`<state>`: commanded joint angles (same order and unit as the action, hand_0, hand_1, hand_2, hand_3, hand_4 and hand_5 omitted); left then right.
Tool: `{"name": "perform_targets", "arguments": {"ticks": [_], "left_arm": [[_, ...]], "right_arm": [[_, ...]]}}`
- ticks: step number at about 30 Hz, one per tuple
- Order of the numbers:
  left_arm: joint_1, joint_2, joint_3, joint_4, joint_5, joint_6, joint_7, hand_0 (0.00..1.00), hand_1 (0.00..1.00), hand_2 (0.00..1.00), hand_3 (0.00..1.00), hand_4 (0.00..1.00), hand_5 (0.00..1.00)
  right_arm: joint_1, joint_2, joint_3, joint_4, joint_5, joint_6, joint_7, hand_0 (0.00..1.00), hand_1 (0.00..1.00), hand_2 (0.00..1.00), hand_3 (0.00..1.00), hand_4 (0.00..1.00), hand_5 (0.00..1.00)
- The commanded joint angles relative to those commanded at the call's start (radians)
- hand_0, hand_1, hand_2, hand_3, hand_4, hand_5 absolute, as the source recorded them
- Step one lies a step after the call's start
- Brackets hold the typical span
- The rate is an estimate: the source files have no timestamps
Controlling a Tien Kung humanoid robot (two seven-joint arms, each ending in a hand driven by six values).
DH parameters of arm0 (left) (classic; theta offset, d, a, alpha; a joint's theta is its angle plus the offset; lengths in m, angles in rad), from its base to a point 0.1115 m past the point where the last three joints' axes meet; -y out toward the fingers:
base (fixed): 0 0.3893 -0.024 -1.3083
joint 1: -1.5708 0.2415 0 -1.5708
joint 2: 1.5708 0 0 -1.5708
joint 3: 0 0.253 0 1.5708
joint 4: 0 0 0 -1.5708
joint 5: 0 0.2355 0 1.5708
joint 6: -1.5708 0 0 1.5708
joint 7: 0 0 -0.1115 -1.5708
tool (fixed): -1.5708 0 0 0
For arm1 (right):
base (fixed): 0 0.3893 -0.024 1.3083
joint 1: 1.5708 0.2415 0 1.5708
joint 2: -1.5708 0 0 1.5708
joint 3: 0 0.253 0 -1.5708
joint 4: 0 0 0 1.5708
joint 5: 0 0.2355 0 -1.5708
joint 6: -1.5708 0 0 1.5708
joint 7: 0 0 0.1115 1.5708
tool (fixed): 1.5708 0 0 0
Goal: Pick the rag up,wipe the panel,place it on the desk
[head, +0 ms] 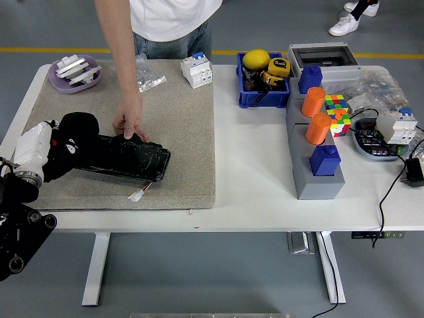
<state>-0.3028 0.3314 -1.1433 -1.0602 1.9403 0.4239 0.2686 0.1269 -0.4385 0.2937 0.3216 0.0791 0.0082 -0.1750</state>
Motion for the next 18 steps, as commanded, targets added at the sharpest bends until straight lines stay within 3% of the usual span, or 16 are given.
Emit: {"name": "perform_targets", "arguments": {"ticks": [8,18], "left_arm": [[0.006,0.006,0.007,-0.009,0.013,-0.003,0.015,0.23,0.181,0.556,0.532,0.11,0.002],[0.026,0.007,0.077,-0.133,0.04,-0.015,0.046,0.232,0.183,0.554,0.532,0.114,0.002]], "right_arm": [[0.001,-0.001,0.001,0.0,-0.001,-0.001,0.001,0.784,0.486,0.683,0.629,0.998,0.53],[0.002,-0.002,0.006,0.001,-0.003,-0.001,0.002,0.782,0.485,0.683,0.631,0.998,0.531]]}}
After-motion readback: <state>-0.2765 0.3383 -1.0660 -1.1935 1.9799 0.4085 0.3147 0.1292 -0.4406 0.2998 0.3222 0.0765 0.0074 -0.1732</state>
